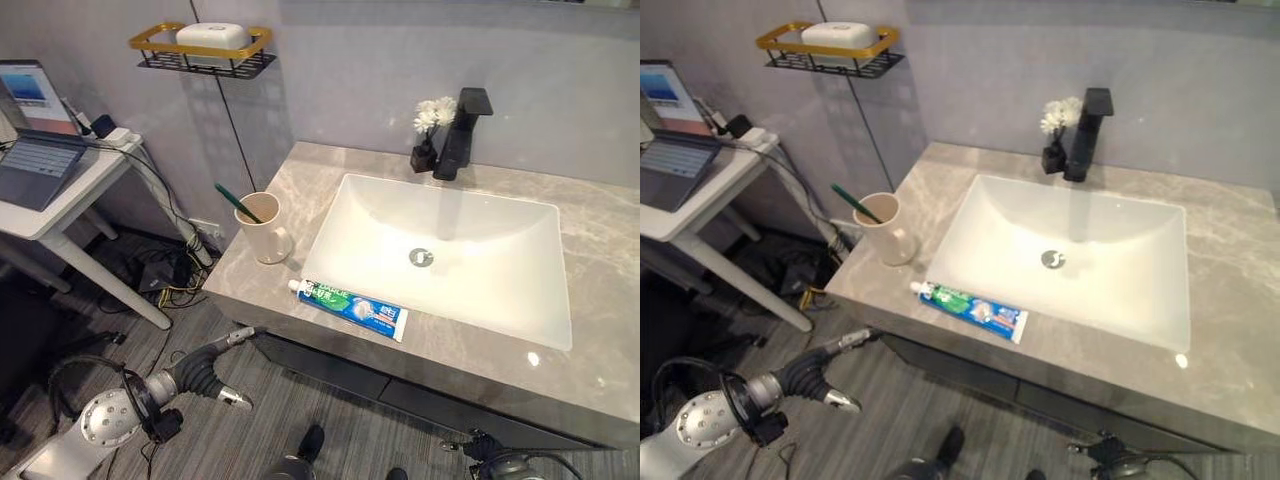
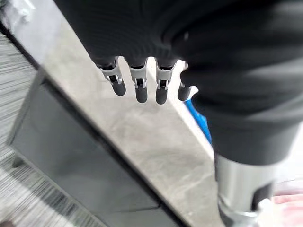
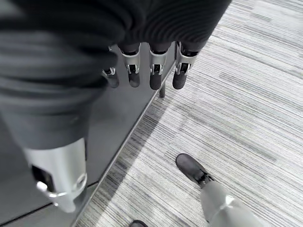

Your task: Put brush and paste in cup on sink, flatten towel.

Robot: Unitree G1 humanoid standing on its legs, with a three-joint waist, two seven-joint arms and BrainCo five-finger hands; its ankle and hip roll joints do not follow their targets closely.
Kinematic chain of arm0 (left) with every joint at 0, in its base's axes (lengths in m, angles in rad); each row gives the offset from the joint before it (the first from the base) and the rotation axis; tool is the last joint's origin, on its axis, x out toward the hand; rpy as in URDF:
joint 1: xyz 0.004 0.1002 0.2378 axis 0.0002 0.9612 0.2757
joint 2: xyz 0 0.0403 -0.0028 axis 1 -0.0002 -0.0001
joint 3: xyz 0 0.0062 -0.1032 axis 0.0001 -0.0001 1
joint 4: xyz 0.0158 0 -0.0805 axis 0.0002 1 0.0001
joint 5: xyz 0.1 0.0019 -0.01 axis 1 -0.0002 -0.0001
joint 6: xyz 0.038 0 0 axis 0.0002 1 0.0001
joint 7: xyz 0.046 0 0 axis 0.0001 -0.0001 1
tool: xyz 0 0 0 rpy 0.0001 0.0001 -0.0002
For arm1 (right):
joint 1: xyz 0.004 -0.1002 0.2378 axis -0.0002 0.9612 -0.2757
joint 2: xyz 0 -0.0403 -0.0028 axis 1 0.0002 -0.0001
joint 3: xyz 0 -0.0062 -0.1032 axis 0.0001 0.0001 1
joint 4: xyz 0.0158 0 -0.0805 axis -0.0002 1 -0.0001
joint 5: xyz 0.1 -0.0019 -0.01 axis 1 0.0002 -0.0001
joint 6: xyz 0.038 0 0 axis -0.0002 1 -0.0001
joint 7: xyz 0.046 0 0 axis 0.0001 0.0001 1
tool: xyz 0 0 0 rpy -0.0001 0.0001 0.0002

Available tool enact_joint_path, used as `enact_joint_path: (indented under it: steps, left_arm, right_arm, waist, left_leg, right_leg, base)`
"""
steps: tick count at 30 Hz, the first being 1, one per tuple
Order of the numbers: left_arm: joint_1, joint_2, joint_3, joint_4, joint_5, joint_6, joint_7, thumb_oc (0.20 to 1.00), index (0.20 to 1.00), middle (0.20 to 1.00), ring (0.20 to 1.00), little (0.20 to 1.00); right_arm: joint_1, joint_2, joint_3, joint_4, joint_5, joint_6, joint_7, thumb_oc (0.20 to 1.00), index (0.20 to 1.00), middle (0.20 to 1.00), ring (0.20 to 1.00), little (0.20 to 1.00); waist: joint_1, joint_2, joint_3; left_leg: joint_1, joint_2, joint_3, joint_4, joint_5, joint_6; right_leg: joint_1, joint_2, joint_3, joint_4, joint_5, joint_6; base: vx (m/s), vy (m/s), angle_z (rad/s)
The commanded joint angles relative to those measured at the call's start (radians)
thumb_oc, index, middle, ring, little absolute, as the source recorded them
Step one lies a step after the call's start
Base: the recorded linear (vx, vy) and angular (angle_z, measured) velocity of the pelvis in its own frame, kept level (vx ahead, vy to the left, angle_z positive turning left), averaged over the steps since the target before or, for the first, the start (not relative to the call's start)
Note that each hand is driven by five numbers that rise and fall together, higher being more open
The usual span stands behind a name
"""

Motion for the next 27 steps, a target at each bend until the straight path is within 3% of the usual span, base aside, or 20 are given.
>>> enact_joint_path:
  steps: [1, 9, 12, 14, 16, 27]
  left_arm:
    - [-0.027, 0.024, 0.077, -0.073, -0.042, -0.066, 0.020, 1.000, 1.000, 1.000, 1.000, 1.000]
    - [-0.081, 0.034, 0.191, -0.088, 0.113, -0.124, 0.123, 1.000, 1.000, 1.000, 1.000, 1.000]
    - [-0.119, 0.014, 0.165, -0.059, 0.166, -0.129, 0.135, 1.000, 1.000, 1.000, 1.000, 1.000]
    - [-0.174, -0.155, 0.063, 0.079, 0.171, -0.130, 0.196, 1.000, 1.000, 1.000, 1.000, 1.000]
    - [-0.186, -0.199, 0.023, 0.130, 0.194, -0.121, 0.207, 1.000, 1.000, 1.000, 1.000, 1.000]
    - [-0.184, -0.232, -0.014, 0.199, 0.275, -0.106, 0.214, 1.000, 1.000, 1.000, 1.000, 1.000]
  right_arm:
    - [-0.010, 0.004, 0.044, -0.044, -0.032, -0.012, 0.005, 1.000, 1.000, 1.000, 1.000, 1.000]
    - [0.048, 0.003, 0.045, -0.094, -0.020, -0.024, 0.009, 1.000, 1.000, 1.000, 1.000, 1.000]
    - [0.056, -0.006, 0.044, -0.087, -0.032, -0.018, 0.000, 1.000, 1.000, 1.000, 1.000, 1.000]
    - [0.065, 0.000, 0.029, -0.100, 0.011, -0.019, -0.007, 1.000, 1.000, 1.000, 1.000, 1.000]
    - [0.076, 0.004, 0.032, -0.103, 0.008, -0.020, -0.015, 1.000, 1.000, 1.000, 1.000, 1.000]
    - [0.114, 0.014, 0.000, -0.107, 0.028, -0.016, -0.038, 1.000, 1.000, 1.000, 1.000, 1.000]
  waist:
    - [-0.002, -0.038, -0.029]
    - [-0.014, -0.056, -0.032]
    - [-0.027, -0.062, -0.030]
    - [-0.033, -0.064, -0.017]
    - [-0.041, -0.063, -0.017]
    - [-0.084, -0.047, -0.021]
  left_leg:
    - [-0.005, -0.070, 0.019, 0.000, -0.013, 0.053]
    - [0.000, -0.059, 0.038, 0.000, -0.031, 0.052]
    - [0.005, -0.050, 0.069, 0.000, -0.048, 0.061]
    - [0.002, -0.038, 0.109, 0.000, -0.057, 0.069]
    - [0.006, -0.037, 0.118, 0.000, -0.064, 0.071]
    - [0.039, -0.024, 0.199, 0.000, -0.093, 0.079]
  right_leg:
    - [-0.029, -0.029, 0.044, 0.064, -0.051, 0.010]
    - [-0.023, -0.020, 0.076, 0.036, -0.040, 0.011]
    - [-0.027, -0.017, 0.117, 0.006, -0.020, 0.018]
    - [-0.053, -0.014, 0.169, 0.004, -0.009, 0.019]
    - [-0.054, -0.015, 0.179, 0.001, -0.009, 0.019]
    - [-0.068, -0.017, 0.268, -0.001, -0.004, 0.028]
  base:
    - [0.03, -0.020, 0.00]
    - [0.02, -0.010, -0.02]
    - [0.02, 0.008, -0.28]
    - [0.01, 0.035, -0.54]
    - [0.04, 0.015, -0.67]
    - [0.05, 0.024, -0.29]
